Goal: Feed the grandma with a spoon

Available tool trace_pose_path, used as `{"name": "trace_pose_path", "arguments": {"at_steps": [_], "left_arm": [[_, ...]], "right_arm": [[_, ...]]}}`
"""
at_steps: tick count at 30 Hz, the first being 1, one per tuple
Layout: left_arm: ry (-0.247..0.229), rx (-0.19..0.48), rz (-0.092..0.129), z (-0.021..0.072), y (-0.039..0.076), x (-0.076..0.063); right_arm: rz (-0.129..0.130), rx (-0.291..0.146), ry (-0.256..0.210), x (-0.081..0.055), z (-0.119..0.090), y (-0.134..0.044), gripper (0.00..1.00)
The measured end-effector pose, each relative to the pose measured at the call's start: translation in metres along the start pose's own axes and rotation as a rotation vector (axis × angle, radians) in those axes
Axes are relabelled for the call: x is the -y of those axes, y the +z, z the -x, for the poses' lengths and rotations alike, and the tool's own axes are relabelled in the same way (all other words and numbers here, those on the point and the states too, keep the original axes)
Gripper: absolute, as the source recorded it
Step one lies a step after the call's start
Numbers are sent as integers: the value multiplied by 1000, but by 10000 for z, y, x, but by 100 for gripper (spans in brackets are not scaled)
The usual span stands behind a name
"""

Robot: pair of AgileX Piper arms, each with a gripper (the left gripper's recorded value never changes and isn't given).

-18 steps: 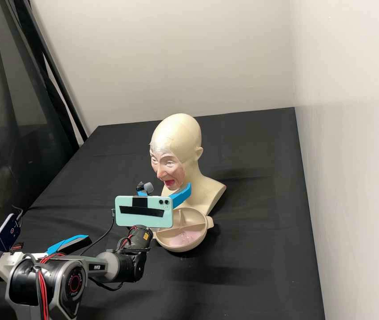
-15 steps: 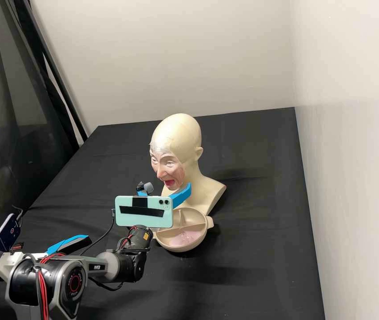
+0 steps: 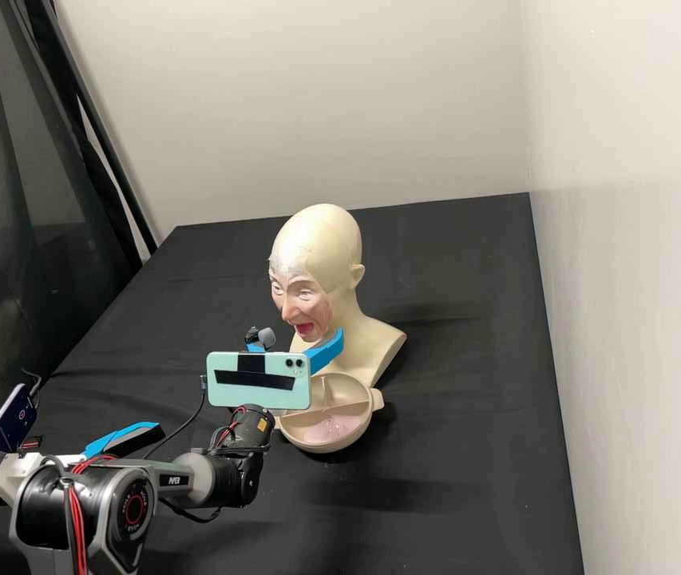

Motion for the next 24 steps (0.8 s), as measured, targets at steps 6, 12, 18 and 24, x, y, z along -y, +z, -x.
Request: {"name": "trace_pose_path", "arguments": {"at_steps": [6, 12, 18, 24], "left_arm": [[-7, -31, 33, -4, -104, 7], [-17, -83, 62, -10, -257, 33], [-65, -156, 67, -27, -468, 128], [-108, -230, 83, -35, -688, 226]], "right_arm": [[0, 0, 0, 0, 0, 0, 100], [0, 0, 0, 0, 0, 0, 100], [0, 0, 0, 0, 0, 0, 100], [0, 0, 0, 0, 0, 0, 100]]}}
